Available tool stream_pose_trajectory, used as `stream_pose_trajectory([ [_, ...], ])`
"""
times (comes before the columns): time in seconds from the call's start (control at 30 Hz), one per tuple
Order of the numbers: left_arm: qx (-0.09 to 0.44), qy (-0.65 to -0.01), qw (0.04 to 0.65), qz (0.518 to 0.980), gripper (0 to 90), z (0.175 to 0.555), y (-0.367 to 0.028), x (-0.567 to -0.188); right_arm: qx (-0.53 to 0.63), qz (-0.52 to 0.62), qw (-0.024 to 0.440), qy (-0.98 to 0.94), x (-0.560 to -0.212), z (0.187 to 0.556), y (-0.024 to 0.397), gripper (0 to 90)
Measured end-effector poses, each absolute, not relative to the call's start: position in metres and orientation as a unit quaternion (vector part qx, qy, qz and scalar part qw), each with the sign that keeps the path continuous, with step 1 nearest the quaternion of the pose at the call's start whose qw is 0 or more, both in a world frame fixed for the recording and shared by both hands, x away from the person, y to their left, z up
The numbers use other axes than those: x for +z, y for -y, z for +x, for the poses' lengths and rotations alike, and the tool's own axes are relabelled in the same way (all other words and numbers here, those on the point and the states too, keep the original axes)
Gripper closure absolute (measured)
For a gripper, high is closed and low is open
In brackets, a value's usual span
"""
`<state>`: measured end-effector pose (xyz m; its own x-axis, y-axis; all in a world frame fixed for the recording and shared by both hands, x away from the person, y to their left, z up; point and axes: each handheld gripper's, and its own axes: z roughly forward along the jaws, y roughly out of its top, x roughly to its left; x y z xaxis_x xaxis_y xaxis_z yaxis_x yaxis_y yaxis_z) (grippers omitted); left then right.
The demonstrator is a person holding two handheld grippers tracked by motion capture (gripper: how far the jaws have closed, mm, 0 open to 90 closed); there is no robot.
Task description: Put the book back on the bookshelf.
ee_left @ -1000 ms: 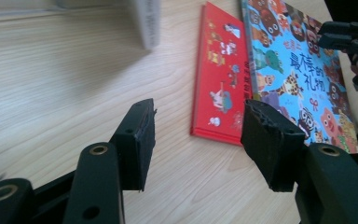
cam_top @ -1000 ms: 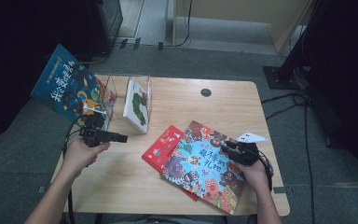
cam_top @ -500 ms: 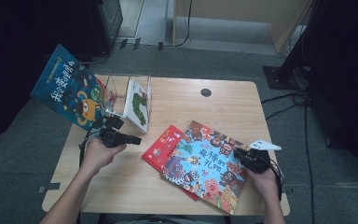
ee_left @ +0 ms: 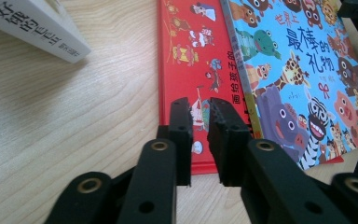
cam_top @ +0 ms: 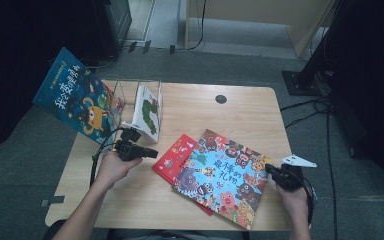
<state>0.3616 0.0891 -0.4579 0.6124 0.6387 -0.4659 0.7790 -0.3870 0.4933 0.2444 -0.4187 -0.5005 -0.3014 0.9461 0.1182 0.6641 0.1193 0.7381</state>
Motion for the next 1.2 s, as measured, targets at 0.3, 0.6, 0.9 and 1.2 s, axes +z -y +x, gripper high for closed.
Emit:
stream_pose_trajectory([
  [0.3,-0.108,-0.428,0.357,0.823,84.4,0.360,-0.092,-0.464,0.342,0.578,0.188,-0.717,-0.506,0.241,0.431,90.0],
  [0.6,-0.105,-0.426,0.357,0.825,84.4,0.350,-0.085,-0.468,0.352,0.575,0.184,-0.715,-0.507,0.253,0.418,90.0],
  [0.9,-0.104,-0.429,0.355,0.824,84.0,0.341,-0.085,-0.473,0.361,0.554,0.173,-0.730,-0.508,0.279,0.388,90.0],
  [1.2,-0.094,-0.434,0.351,0.824,86.2,0.327,-0.083,-0.479,0.359,0.543,0.171,-0.740,-0.507,0.301,0.367,90.0],
])
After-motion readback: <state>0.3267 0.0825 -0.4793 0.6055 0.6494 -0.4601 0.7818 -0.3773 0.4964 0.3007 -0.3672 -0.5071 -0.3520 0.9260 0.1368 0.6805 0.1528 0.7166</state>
